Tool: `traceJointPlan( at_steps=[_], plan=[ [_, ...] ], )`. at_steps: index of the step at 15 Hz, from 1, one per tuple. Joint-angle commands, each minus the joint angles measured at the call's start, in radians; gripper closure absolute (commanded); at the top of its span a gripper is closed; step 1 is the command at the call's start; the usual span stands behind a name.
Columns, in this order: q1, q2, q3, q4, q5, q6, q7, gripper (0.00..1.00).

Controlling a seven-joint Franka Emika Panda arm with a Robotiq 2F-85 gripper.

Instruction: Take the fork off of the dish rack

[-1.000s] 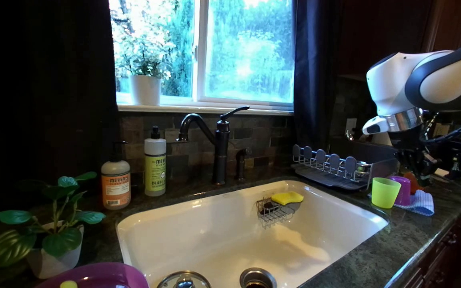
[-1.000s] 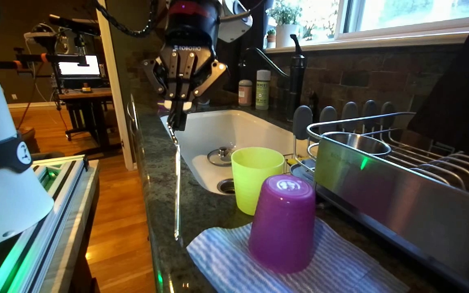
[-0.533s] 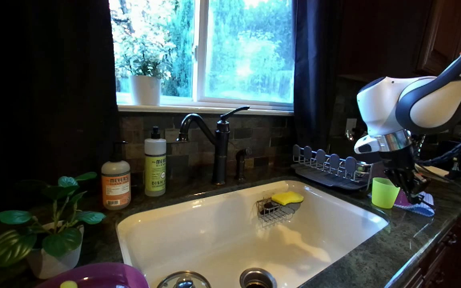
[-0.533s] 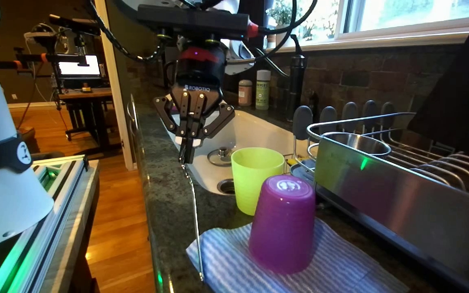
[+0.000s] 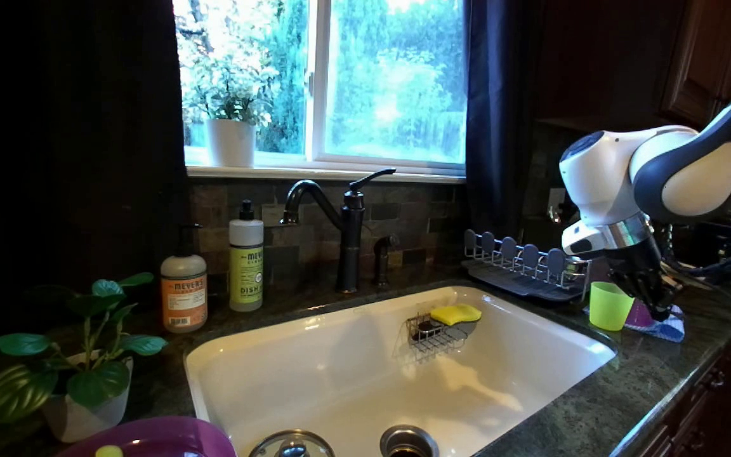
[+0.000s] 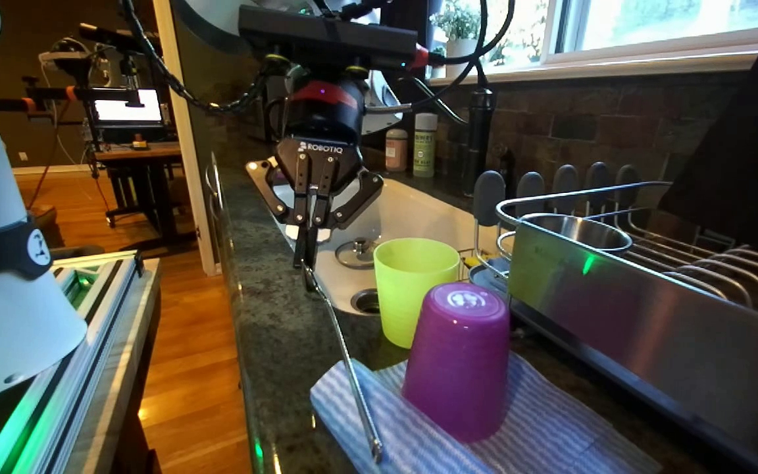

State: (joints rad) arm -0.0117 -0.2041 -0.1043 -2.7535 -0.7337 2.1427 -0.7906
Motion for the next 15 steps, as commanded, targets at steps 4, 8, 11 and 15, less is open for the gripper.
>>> traceJointPlan(
  at_steps=[4, 8, 11, 15],
  plan=[
    [0.002, -0.021, 0.03, 0.005, -0.128, -0.059, -0.028, 0.99],
    [-0.006, 0.024, 0.014, 0.008, -0.116, -0.024, -0.095, 0.99],
    [-0.015, 0.044, 0.01, 0.006, -0.124, -0.026, -0.122, 0.99],
    [-0.034, 0.09, 0.001, 0.016, -0.133, -0.011, -0.127, 0.99]
  ],
)
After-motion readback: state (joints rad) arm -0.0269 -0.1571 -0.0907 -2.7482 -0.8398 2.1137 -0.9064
